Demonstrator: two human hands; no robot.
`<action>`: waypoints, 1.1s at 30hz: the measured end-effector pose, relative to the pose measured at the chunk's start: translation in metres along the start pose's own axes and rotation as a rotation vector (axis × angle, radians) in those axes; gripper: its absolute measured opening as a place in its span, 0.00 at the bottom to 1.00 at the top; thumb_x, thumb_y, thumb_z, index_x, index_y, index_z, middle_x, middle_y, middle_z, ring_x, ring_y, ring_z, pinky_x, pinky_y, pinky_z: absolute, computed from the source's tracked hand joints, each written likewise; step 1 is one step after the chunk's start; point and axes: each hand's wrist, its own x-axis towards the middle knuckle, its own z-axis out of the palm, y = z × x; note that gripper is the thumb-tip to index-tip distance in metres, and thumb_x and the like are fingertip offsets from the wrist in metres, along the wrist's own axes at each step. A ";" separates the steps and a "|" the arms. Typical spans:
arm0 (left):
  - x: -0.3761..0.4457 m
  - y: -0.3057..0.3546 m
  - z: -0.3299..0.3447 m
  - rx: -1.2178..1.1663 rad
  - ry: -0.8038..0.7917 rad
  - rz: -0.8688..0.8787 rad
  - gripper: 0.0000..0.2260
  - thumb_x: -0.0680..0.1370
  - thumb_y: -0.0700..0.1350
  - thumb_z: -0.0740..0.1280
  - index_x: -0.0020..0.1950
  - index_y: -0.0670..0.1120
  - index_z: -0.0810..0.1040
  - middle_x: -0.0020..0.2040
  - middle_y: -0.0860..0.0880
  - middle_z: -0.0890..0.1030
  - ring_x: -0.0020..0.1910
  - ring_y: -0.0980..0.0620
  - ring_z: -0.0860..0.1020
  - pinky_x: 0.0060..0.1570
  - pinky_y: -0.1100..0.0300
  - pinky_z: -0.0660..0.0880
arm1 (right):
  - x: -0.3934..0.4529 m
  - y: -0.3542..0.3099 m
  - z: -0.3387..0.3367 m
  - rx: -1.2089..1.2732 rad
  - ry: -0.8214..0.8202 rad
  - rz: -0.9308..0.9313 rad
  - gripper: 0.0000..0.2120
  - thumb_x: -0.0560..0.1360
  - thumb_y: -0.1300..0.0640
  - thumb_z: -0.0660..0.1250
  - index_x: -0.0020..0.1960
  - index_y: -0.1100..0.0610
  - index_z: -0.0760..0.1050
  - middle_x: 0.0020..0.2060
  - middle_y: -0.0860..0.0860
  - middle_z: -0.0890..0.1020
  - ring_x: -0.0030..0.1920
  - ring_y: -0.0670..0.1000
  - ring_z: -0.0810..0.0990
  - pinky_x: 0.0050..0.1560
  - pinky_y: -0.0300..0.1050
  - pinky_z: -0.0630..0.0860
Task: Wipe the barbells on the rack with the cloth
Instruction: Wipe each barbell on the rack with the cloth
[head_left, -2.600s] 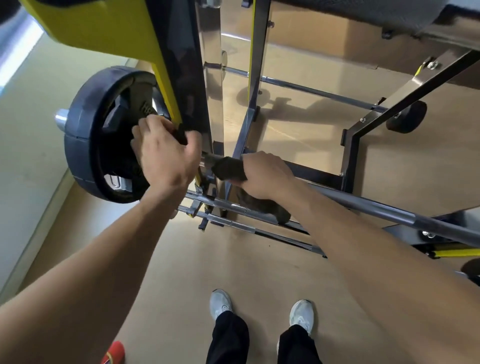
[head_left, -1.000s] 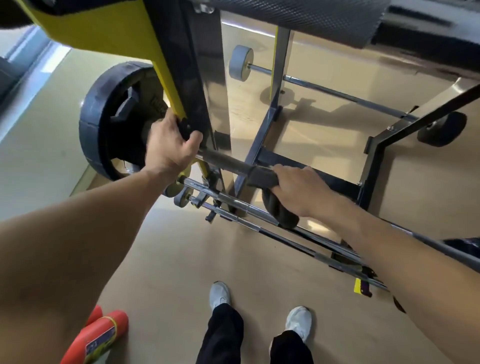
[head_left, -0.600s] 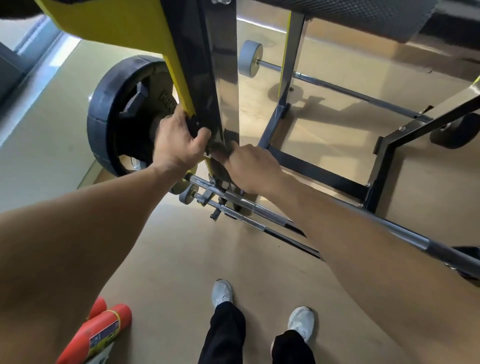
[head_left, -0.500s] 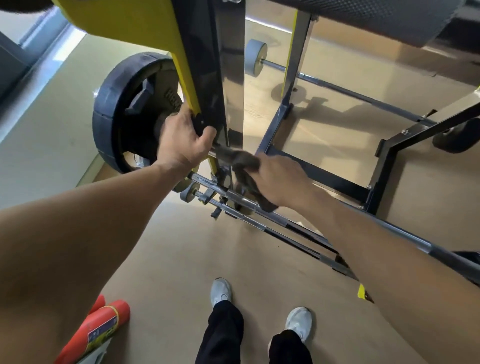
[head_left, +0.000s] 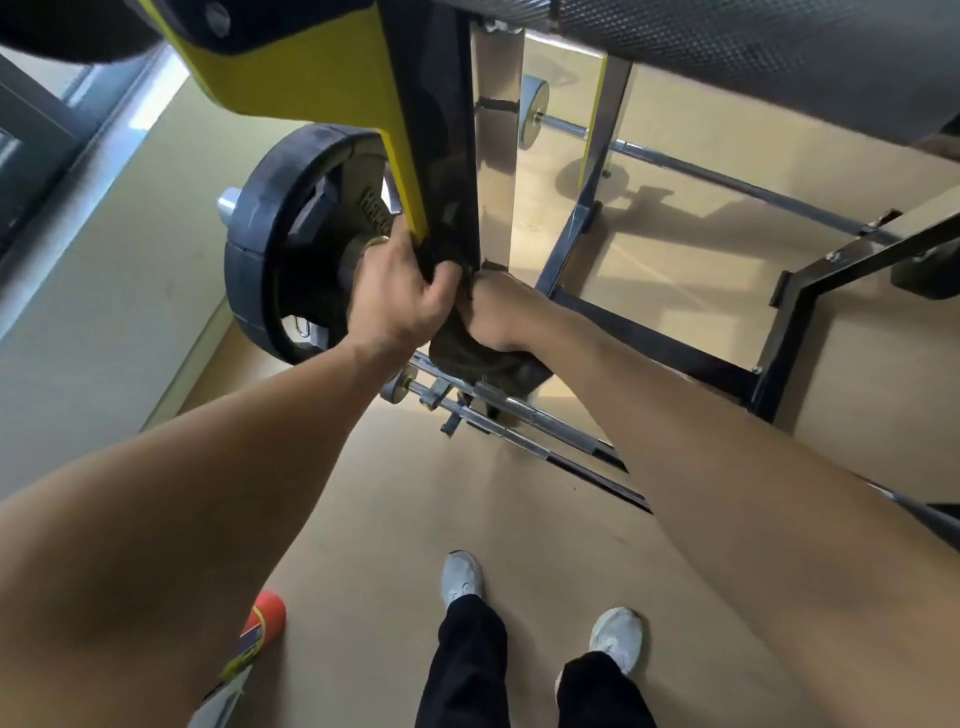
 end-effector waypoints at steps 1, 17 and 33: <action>0.000 0.000 0.000 0.004 0.002 -0.001 0.09 0.76 0.50 0.62 0.50 0.46 0.68 0.32 0.57 0.71 0.30 0.60 0.71 0.31 0.68 0.66 | 0.000 -0.001 0.001 -0.007 0.022 -0.018 0.13 0.83 0.52 0.55 0.54 0.59 0.74 0.42 0.54 0.78 0.42 0.57 0.79 0.40 0.46 0.70; -0.001 0.009 0.002 0.064 -0.045 -0.197 0.10 0.85 0.52 0.50 0.53 0.48 0.66 0.33 0.53 0.73 0.29 0.56 0.72 0.29 0.60 0.64 | -0.034 0.018 -0.010 0.058 -0.007 0.052 0.27 0.85 0.45 0.42 0.58 0.59 0.75 0.36 0.58 0.77 0.38 0.55 0.80 0.41 0.50 0.76; -0.001 0.017 -0.007 0.067 -0.081 -0.194 0.10 0.86 0.51 0.50 0.55 0.48 0.66 0.33 0.55 0.72 0.29 0.60 0.70 0.24 0.71 0.65 | -0.086 0.112 -0.016 -0.164 -0.185 0.028 0.40 0.71 0.26 0.39 0.50 0.55 0.76 0.45 0.54 0.81 0.41 0.51 0.81 0.51 0.52 0.78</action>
